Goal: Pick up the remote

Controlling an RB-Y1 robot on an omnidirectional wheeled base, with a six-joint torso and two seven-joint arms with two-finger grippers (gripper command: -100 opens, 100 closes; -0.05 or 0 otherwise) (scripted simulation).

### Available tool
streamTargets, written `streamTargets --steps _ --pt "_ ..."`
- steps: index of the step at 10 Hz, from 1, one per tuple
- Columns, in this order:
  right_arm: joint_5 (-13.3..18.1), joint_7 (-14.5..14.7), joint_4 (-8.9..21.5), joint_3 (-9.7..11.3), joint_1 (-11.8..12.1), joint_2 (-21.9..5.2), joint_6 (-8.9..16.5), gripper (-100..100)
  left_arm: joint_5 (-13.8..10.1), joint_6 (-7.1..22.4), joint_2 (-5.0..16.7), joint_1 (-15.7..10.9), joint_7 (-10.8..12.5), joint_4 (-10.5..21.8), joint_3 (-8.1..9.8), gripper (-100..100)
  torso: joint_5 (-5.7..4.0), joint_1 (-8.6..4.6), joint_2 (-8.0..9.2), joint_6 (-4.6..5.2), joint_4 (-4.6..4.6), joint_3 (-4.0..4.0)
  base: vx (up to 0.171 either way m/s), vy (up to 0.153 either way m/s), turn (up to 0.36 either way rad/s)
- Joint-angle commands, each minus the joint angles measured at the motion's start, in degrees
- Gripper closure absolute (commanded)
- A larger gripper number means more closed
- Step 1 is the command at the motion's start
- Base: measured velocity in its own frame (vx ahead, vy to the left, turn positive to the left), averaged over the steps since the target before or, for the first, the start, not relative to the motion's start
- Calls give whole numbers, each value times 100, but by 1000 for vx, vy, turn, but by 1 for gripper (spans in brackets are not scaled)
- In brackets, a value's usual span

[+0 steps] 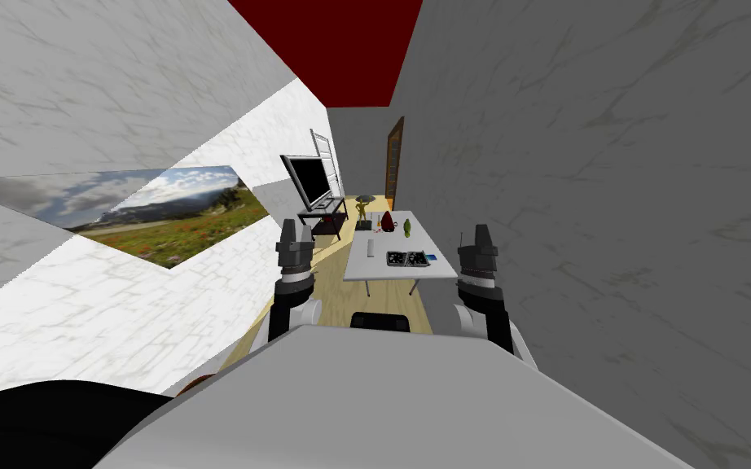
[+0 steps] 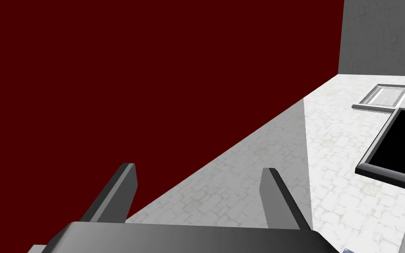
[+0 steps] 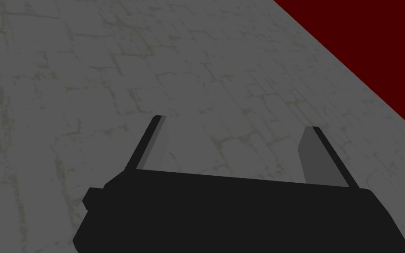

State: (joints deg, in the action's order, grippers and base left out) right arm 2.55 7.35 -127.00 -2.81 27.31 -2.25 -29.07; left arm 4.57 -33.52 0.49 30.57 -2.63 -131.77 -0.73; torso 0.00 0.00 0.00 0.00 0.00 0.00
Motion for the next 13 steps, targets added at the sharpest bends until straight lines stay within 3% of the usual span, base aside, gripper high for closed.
streamTargets --steps 1,8,9,10,11,12,13 --pt "0 0 0 0 0 0 0 0 -114 44 240 -13 -14 31 -25 -100 0 0 0 0 0 0 -22 -15 -101" --pt "0 0 0 0 -1 0 0 0 -1238 519 1432 -173 -162 362 -256 -100 -4 -14 43 0 10 25 -104 -44 -179" --pt "0 0 0 1 -2 0 0 0 -1306 519 1444 -173 -162 362 -256 -100 -3 -12 45 3 10 26 -74 -36 -108" --pt "0 0 0 0 -1 0 0 0 -1522 642 1684 -220 -203 449 -310 -100 -2 -9 34 -1 9 21 -73 -62 -250" --pt "0 0 0 1 -2 0 0 0 -1604 642 1684 -220 -203 449 -310 -100 -4 -17 32 3 7 19 -75 -46 -109" --pt "0 0 0 0 -1 0 0 0 -1815 776 1931 -271 -249 543 -368 -100 -3 -12 31 -2 7 18 -103 -59 -236" --pt "0 0 0 1 -2 0 0 0 -1924 776 1931 -271 -249 543 -368 -100 -3 -15 39 3 9 22 -87 -50 -124"
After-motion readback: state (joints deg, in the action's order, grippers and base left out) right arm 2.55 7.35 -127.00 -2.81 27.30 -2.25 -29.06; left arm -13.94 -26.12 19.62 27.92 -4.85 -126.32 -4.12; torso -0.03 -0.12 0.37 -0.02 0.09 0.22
